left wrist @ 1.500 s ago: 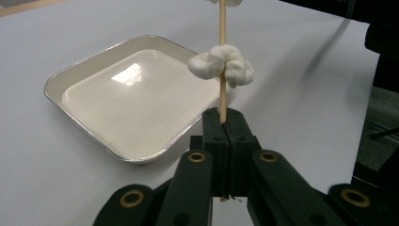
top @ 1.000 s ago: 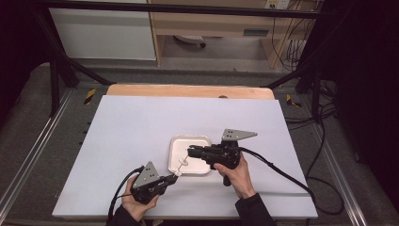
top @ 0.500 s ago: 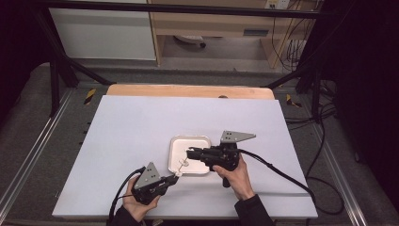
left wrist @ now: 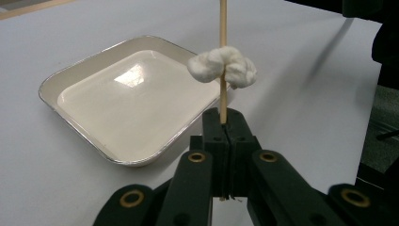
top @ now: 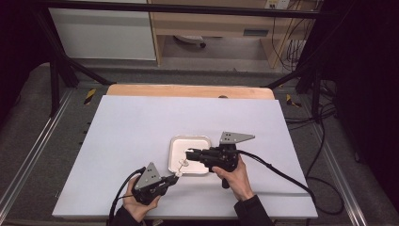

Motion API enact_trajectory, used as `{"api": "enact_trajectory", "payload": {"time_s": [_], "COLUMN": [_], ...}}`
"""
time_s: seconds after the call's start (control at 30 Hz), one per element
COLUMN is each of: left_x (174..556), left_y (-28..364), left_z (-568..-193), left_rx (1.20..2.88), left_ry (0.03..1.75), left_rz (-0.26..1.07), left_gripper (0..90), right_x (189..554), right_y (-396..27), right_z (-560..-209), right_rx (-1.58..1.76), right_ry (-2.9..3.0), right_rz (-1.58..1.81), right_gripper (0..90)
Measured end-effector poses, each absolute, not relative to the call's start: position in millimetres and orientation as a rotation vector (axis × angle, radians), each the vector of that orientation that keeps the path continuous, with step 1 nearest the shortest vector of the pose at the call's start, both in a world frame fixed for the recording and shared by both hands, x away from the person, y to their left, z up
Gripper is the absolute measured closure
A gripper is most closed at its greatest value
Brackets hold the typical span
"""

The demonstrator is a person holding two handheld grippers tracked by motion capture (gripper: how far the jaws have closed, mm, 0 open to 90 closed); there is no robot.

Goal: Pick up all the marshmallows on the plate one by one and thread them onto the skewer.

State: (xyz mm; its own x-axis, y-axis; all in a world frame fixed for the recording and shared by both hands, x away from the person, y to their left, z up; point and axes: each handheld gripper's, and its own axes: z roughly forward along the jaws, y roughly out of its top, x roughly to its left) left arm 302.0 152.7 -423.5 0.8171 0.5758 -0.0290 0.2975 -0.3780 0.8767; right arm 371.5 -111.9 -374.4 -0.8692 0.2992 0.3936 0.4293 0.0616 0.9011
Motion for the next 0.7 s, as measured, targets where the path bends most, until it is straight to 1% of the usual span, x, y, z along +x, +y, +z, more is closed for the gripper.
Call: {"api": "enact_trajectory", "payload": {"time_s": [0.7], "left_x": [300.7], "left_y": [151.4], "left_z": [-422.9], "left_rx": [1.989], "left_ry": [0.64], "left_rz": [0.338], "left_gripper": [88.8], "right_x": [370.2], "right_y": [-111.0], "right_z": [-376.8], "right_rx": [-0.743], "right_ry": [-2.226], "right_rz": [-1.932], "right_gripper": [82.4]}}
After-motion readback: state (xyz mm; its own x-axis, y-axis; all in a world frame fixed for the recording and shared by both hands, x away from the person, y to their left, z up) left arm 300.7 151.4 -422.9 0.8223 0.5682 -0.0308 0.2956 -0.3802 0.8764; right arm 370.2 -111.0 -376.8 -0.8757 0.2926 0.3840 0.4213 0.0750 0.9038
